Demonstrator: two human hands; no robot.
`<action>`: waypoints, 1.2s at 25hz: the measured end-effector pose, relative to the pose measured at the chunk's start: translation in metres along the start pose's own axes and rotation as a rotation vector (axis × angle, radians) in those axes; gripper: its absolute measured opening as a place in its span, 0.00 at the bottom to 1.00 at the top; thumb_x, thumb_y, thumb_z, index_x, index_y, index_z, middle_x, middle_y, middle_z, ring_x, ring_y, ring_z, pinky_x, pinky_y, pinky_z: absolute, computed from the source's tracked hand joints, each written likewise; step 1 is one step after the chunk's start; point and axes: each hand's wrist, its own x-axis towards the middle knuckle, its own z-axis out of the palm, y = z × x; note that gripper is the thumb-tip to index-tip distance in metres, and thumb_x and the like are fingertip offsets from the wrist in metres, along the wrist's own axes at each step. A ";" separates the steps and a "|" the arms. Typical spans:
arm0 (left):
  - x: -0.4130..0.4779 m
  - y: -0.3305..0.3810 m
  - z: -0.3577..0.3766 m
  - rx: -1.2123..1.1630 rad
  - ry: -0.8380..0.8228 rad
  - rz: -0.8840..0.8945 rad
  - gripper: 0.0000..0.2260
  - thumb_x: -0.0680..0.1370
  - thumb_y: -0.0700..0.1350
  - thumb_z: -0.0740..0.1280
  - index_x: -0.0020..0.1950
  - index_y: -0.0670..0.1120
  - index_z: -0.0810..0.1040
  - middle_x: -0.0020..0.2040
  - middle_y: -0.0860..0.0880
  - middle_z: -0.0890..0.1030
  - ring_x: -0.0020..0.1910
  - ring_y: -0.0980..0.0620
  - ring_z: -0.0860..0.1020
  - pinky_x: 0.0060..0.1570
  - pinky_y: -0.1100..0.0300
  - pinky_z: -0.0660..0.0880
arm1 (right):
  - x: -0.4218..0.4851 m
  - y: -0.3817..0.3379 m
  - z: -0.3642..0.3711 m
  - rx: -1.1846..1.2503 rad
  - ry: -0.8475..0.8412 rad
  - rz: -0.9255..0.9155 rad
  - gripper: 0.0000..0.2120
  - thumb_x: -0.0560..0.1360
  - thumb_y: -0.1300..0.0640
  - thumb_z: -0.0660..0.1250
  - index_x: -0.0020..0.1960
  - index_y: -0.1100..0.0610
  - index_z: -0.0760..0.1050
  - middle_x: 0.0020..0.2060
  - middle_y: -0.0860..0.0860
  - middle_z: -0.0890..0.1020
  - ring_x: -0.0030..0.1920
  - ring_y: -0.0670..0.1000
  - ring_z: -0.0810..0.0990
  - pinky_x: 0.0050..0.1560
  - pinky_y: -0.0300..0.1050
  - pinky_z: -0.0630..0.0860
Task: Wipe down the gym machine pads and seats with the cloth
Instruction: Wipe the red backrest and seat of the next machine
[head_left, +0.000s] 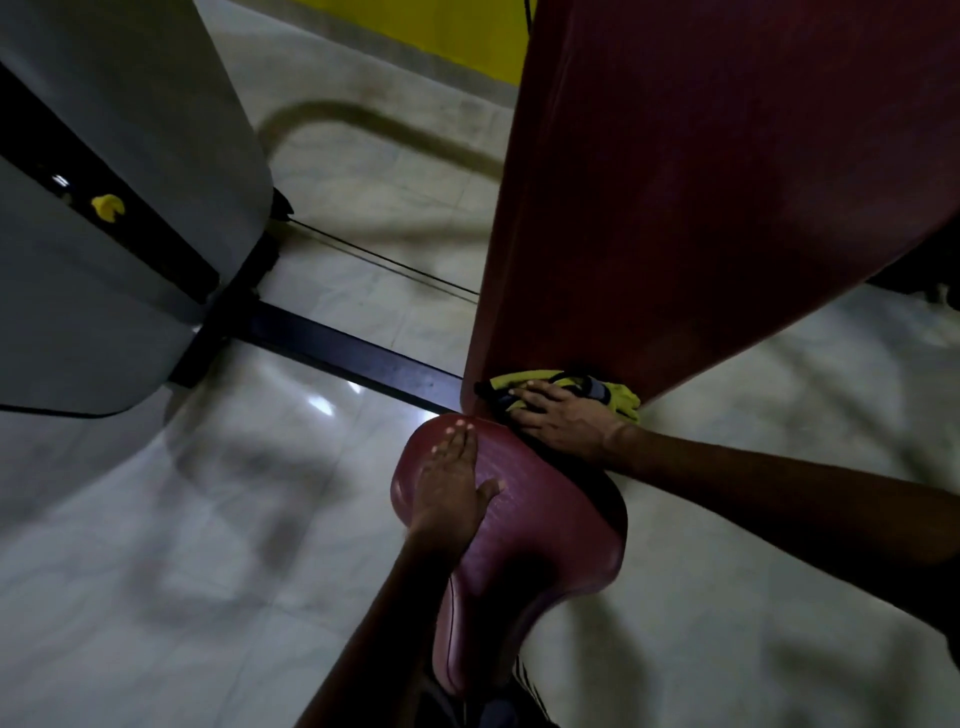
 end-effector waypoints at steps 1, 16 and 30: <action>0.000 0.000 0.000 -0.001 -0.009 -0.006 0.37 0.81 0.59 0.59 0.81 0.45 0.46 0.81 0.48 0.47 0.80 0.53 0.45 0.75 0.60 0.40 | 0.003 0.001 0.002 -0.007 0.037 0.001 0.16 0.70 0.53 0.72 0.57 0.49 0.84 0.59 0.48 0.82 0.66 0.57 0.78 0.69 0.54 0.70; 0.015 0.031 -0.010 0.177 -0.162 -0.170 0.37 0.81 0.51 0.63 0.80 0.40 0.44 0.81 0.42 0.46 0.80 0.45 0.46 0.78 0.46 0.51 | -0.069 -0.036 0.064 0.218 0.347 0.346 0.25 0.79 0.58 0.51 0.74 0.55 0.70 0.70 0.52 0.74 0.72 0.58 0.70 0.73 0.56 0.59; 0.020 0.106 -0.001 -0.026 -0.034 0.092 0.38 0.77 0.42 0.66 0.81 0.47 0.47 0.81 0.43 0.49 0.77 0.43 0.59 0.71 0.48 0.67 | -0.104 -0.105 0.067 1.552 0.848 1.439 0.36 0.67 0.74 0.62 0.74 0.59 0.66 0.74 0.55 0.66 0.73 0.53 0.66 0.70 0.36 0.64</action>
